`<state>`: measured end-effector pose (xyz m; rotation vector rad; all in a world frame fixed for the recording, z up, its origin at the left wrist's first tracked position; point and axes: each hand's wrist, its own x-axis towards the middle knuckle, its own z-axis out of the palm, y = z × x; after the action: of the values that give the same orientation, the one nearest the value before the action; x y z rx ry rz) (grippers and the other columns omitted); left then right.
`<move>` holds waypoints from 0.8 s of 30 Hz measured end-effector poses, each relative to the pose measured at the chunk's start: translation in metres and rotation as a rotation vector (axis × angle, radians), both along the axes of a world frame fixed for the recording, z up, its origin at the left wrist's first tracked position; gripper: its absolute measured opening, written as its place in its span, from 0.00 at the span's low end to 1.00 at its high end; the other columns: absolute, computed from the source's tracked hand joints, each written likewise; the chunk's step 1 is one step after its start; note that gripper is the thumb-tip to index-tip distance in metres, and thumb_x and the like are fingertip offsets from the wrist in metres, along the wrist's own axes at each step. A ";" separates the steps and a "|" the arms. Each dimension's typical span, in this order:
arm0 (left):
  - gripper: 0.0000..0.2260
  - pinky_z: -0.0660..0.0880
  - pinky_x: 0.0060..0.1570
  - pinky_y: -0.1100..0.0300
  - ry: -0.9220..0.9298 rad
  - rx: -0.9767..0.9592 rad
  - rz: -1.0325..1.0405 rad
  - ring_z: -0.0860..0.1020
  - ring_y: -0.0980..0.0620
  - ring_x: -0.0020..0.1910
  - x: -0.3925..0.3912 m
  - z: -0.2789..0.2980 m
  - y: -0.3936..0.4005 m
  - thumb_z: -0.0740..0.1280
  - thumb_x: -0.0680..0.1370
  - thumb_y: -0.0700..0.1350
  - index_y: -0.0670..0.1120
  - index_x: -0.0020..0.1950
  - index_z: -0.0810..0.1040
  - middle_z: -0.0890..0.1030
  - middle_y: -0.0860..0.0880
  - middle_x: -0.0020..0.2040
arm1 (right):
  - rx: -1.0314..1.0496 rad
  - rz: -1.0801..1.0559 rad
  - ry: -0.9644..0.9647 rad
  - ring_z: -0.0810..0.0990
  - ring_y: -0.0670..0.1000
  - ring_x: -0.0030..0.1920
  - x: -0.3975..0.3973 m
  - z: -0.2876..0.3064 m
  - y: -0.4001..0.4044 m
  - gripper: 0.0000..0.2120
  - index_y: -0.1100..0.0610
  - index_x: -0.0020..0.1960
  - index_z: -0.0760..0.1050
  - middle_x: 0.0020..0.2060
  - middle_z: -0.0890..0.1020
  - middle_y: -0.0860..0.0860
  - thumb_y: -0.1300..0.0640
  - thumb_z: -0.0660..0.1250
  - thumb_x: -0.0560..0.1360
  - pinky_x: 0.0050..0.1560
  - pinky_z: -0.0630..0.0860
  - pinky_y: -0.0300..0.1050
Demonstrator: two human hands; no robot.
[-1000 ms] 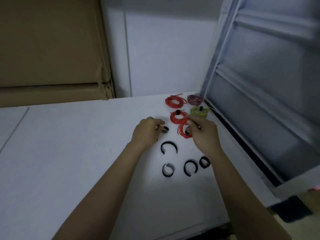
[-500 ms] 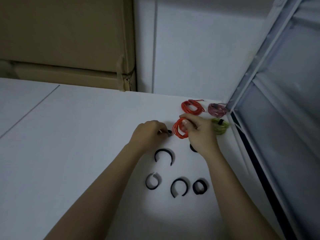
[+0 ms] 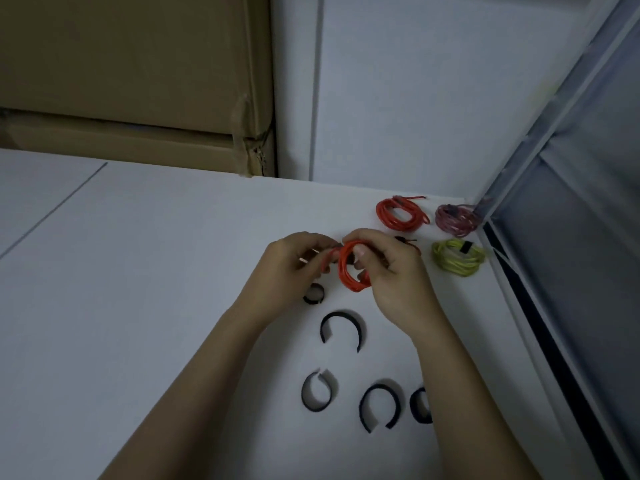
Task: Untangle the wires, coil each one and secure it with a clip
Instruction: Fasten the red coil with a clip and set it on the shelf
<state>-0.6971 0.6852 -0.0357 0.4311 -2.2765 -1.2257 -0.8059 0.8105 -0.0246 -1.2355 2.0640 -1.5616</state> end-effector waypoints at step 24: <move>0.06 0.80 0.37 0.61 0.150 0.542 0.124 0.83 0.50 0.35 0.015 0.008 0.012 0.61 0.82 0.43 0.44 0.50 0.77 0.82 0.49 0.35 | -0.031 -0.133 0.109 0.82 0.43 0.44 0.028 -0.008 0.005 0.08 0.53 0.51 0.81 0.43 0.83 0.45 0.63 0.66 0.77 0.47 0.77 0.34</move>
<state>-0.6816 0.6972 -0.0276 0.6368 -1.7443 -1.7403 -0.7779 0.8153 -0.0325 -1.2426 2.2398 -1.6229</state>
